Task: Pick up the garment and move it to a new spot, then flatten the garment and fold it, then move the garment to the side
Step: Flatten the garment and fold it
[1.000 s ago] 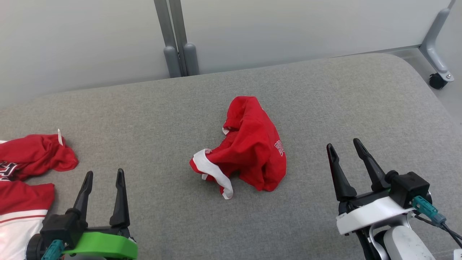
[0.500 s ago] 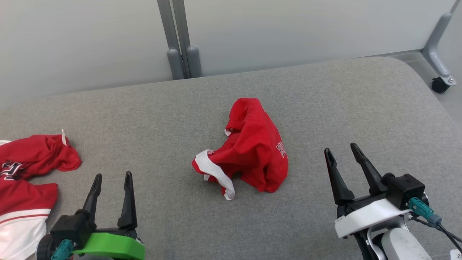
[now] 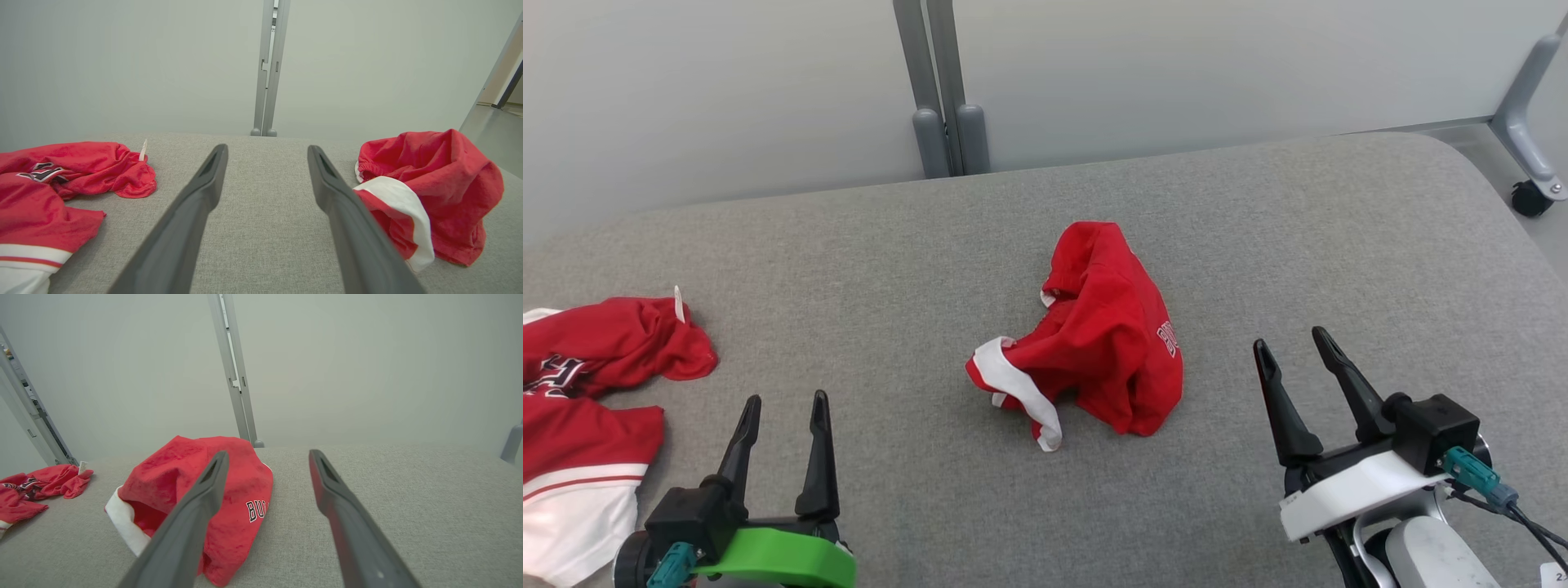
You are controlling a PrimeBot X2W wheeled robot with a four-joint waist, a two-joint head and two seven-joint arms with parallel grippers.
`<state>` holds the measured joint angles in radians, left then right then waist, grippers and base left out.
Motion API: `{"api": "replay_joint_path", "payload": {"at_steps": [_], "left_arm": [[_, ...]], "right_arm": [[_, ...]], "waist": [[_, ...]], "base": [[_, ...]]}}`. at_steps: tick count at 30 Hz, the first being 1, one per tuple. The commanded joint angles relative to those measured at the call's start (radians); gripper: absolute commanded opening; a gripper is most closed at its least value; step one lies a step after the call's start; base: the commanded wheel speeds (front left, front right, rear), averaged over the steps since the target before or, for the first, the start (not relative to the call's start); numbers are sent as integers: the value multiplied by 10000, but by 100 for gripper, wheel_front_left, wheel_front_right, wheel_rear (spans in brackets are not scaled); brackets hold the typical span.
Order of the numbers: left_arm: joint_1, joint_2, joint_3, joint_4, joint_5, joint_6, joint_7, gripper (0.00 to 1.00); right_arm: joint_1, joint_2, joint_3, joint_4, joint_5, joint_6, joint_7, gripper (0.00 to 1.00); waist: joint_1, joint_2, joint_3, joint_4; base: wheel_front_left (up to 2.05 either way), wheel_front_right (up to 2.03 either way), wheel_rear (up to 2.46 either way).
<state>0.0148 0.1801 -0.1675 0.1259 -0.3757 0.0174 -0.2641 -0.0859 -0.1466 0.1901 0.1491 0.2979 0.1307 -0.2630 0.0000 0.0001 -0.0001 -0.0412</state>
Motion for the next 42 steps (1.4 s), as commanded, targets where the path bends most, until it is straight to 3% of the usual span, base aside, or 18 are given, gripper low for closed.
{"api": "replay_joint_path", "payload": {"at_steps": [1,9,15,21,31,32,33,34,35,42], "left_arm": [[-65,-9,53,27,59,-57,-5,100],[-127,-198,194,173,180,-242,-5,100],[-273,-287,220,278,235,-355,-3,100],[-469,-372,238,422,284,-459,-3,100],[-648,-605,317,608,313,-626,-5,100],[-669,-620,324,609,318,-648,-5,100],[-674,-635,340,630,328,-672,-5,100],[-677,-651,354,644,323,-690,-3,100],[-688,-667,382,661,330,-698,-5,100],[-731,-812,452,715,380,-797,-3,100]], "right_arm": [[9,-69,27,36,68,1,-26,100],[101,-120,203,287,202,1,-26,100],[-277,-125,689,1332,373,1,12,100],[-806,66,961,2426,414,1,754,100],[-1720,436,-24,4183,-283,1,1762,100],[-1781,470,-111,4300,-364,1,1789,89],[-1841,503,-201,4429,-455,1,1797,50],[-1895,513,-291,4512,-526,1,1779,30],[-1947,516,-372,4582,-610,1,1735,0],[-2427,299,-539,4311,-949,1,1346,0]], "waist": [[0,-1,7,32],[0,-1,74,255],[0,-1,246,644],[0,-1,434,1264],[0,-1,690,2276],[0,-1,710,2349],[0,-1,727,2429],[0,-1,745,2492],[0,-1,756,2563],[0,-1,861,2887]], "base": [[0,0,0],[0,0,0],[0,0,0],[0,0,0],[0,0,0],[0,0,0],[0,0,0],[0,0,0],[0,0,0],[0,0,0]]}}
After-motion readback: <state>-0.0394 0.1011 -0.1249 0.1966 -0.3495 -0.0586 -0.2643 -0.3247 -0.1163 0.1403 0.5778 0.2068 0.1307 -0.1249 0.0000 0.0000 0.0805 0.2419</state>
